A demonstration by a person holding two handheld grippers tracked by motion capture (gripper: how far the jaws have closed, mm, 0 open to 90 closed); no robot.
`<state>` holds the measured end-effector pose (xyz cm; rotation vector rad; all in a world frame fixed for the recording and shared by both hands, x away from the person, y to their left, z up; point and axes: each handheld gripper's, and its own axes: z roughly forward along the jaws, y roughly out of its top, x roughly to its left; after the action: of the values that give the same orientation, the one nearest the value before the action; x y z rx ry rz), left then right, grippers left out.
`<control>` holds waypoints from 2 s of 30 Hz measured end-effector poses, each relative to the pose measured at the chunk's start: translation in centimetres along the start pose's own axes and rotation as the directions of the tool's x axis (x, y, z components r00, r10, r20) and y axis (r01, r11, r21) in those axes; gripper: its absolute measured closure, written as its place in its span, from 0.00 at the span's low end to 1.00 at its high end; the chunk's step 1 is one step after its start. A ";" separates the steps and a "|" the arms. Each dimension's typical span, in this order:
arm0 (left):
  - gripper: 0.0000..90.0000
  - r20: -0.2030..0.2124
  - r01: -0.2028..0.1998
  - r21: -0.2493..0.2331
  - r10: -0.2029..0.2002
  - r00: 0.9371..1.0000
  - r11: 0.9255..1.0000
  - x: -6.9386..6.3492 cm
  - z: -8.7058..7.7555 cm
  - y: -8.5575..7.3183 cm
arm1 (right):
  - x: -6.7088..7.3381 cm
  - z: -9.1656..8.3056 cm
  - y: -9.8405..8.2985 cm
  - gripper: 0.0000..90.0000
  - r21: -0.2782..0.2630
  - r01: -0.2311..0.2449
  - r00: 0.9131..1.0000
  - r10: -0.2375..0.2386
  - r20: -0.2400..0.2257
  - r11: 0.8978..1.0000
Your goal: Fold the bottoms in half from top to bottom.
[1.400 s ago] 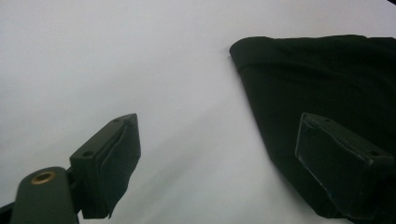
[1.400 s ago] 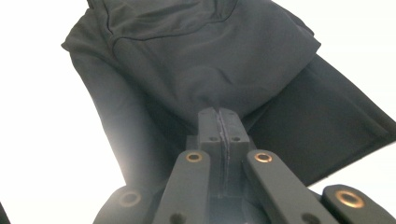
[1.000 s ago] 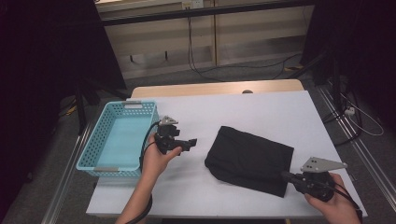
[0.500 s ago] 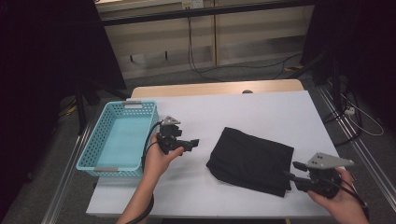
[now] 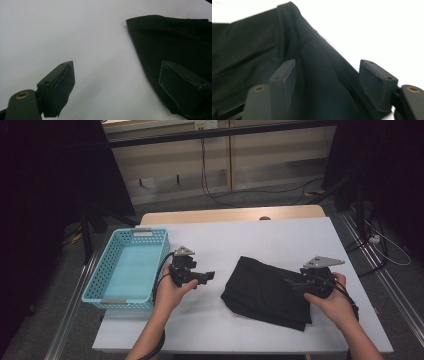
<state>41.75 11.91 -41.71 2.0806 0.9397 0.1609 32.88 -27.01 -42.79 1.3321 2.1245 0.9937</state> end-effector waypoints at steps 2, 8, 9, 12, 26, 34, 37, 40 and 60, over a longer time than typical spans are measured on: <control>0.15 0.010 -0.001 0.012 0.001 1.000 1.000 -0.5 0.2 -0.2 | 0.3 0.2 0.0 0.31 -0.008 0.001 1.000 -0.001 -0.001 1.000; 0.15 0.044 -0.015 0.046 0.013 0.999 0.999 -2.3 1.1 -0.9 | 0.4 0.7 -0.6 0.26 0.006 0.007 1.000 -0.007 0.007 1.000; 0.15 0.051 -0.007 0.046 0.004 0.999 0.999 -2.5 1.2 -1.0 | 0.4 0.7 -0.7 0.25 0.009 0.006 1.000 -0.007 0.013 1.000; 0.16 0.061 -0.002 0.048 -0.001 0.998 0.999 -3.1 1.5 -1.0 | 0.3 0.7 -0.7 0.25 0.001 0.001 1.000 -0.001 0.020 1.000; 0.33 0.095 -0.048 0.081 0.040 0.995 0.996 -5.6 2.7 -2.4 | -0.5 0.2 -1.2 0.24 -0.006 -0.033 0.999 0.033 0.016 0.999; 0.53 0.123 -0.035 0.153 0.017 0.992 0.988 -6.1 3.0 -3.3 | -0.8 -0.1 -1.4 0.24 -0.014 -0.055 0.998 0.055 0.015 0.998; 0.63 0.128 -0.023 0.168 0.002 0.992 0.986 -6.2 2.9 -3.3 | -0.8 -0.1 -1.4 0.24 -0.016 -0.056 0.998 0.057 0.014 0.998; 0.73 0.128 -0.013 0.177 -0.010 0.992 0.984 -6.3 2.9 -3.3 | -0.8 -0.1 -1.3 0.24 -0.017 -0.059 0.998 0.060 0.012 0.998; 0.92 0.128 0.117 0.211 -0.146 0.981 0.970 -1.6 1.4 -0.8 | -1.1 -0.9 -1.2 0.24 -0.056 -0.088 0.996 0.087 -0.012 0.995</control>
<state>40.72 10.26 -42.90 2.1731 1.0383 -0.1582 32.07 -28.66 -43.13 1.4059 2.0451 1.0892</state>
